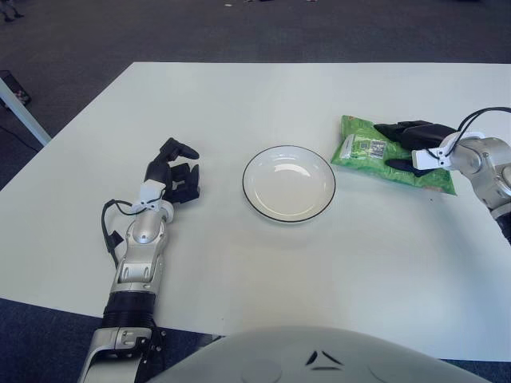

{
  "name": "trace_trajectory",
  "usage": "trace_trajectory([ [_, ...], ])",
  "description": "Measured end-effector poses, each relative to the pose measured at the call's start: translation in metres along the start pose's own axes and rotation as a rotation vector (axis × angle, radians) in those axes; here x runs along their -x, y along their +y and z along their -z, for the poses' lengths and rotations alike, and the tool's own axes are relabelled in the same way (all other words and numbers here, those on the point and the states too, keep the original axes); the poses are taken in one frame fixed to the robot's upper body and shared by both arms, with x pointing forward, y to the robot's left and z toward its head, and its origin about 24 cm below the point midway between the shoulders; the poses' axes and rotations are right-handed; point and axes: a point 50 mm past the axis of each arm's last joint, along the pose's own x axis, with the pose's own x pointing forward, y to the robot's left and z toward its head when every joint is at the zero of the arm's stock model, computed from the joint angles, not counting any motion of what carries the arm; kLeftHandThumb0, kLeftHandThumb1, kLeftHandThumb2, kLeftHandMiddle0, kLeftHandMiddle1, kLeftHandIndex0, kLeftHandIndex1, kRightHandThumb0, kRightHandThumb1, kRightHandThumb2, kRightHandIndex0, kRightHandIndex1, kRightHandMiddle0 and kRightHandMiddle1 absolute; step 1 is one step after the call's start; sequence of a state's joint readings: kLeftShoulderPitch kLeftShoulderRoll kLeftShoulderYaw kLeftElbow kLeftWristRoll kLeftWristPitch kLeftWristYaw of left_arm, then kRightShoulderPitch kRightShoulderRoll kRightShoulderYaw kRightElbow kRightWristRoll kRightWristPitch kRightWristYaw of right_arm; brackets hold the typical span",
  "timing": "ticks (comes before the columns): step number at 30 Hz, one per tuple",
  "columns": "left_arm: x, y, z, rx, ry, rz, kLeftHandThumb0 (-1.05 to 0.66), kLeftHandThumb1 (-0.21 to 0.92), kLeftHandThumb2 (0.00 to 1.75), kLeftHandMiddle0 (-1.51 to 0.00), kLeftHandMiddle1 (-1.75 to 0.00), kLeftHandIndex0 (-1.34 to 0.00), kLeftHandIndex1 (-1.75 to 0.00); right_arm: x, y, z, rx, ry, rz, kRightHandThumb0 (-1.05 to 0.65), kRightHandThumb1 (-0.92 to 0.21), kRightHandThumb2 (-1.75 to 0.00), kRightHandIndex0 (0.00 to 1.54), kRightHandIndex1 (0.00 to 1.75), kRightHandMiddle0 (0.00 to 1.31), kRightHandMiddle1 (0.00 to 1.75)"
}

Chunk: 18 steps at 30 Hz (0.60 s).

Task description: Put the snack into the plate.

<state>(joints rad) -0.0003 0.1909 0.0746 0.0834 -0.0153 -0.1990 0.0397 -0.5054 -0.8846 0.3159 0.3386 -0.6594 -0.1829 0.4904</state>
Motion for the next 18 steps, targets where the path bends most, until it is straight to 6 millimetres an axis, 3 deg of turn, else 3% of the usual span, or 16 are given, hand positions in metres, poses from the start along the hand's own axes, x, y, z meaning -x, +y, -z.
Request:
trace_trajectory([
  [5, 0.000, 0.000, -0.001, 0.000, -0.004, -0.004, -0.42, 0.53, 1.05, -1.15, -1.75, -0.45, -1.75, -0.002, 0.006, 0.002, -0.027, 0.035, 0.173, -0.89, -0.92, -0.81, 0.00, 0.53, 0.00, 0.86],
  [10, 0.001, 0.000, 0.000, -0.001, -0.001, -0.007, -0.42, 0.53, 1.05, -1.15, -1.75, -0.45, -1.75, -0.001, 0.016, 0.001, -0.070, 0.075, 0.352, -0.77, -0.92, -0.78, 0.00, 1.16, 0.00, 1.46],
  [13, 0.001, 0.000, 0.000, -0.005, 0.000, -0.008, -0.42, 0.53, 1.05, -1.15, -1.75, -0.45, -1.75, 0.000, 0.019, 0.000, -0.100, 0.086, 0.422, -0.49, -0.92, -0.60, 0.00, 1.48, 0.13, 1.65],
  [16, 0.001, 0.000, 0.000, -0.007, 0.002, -0.009, -0.42, 0.53, 1.05, -1.15, -1.75, -0.45, -1.75, 0.000, 0.019, 0.000, -0.130, 0.092, 0.479, -0.40, -0.92, -0.55, 0.00, 1.62, 0.18, 1.72],
  [18, 0.001, 0.000, 0.001, -0.008, 0.003, -0.009, -0.42, 0.53, 1.05, -1.15, -1.75, -0.45, -1.75, 0.000, 0.019, 0.000, -0.148, 0.092, 0.502, -0.21, -0.76, -0.74, 0.23, 1.58, 0.23, 1.73],
])
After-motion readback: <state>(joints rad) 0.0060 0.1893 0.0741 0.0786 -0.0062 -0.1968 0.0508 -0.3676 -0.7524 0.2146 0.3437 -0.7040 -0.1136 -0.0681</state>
